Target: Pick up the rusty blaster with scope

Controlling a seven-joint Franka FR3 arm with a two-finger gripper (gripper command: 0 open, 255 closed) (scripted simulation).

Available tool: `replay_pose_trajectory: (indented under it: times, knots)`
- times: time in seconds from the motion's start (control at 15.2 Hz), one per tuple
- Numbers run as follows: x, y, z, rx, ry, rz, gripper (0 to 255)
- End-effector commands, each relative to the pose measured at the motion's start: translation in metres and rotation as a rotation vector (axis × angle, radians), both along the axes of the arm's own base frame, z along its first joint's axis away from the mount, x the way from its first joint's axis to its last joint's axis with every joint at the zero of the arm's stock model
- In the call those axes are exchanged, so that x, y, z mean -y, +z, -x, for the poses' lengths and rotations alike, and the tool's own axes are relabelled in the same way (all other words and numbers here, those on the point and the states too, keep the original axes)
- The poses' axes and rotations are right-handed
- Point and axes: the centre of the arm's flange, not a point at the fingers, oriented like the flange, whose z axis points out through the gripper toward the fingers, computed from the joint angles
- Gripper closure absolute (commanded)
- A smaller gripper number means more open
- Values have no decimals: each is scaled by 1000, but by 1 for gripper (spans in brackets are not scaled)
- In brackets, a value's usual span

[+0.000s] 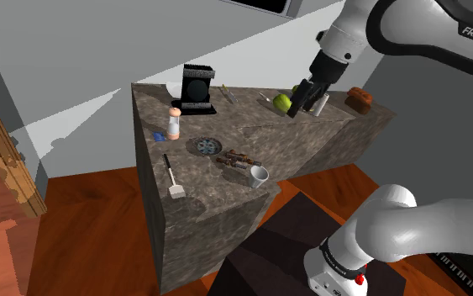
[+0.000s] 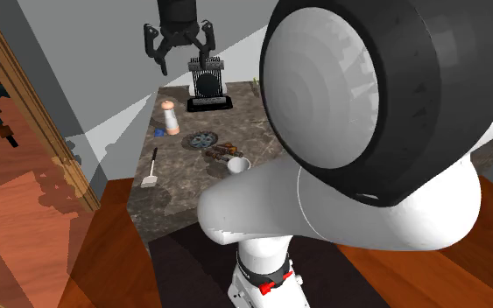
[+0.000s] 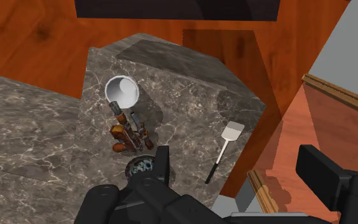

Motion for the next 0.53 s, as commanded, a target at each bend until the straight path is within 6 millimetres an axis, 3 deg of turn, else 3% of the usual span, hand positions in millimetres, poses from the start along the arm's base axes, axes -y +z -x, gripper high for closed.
replay_pose_trajectory:
  times: [0.0, 0.46]
  knots:
    - [0, 0, 0, 0, 0, 0, 0]
    - [58, -65, -50, -42, 43, -56, 0]
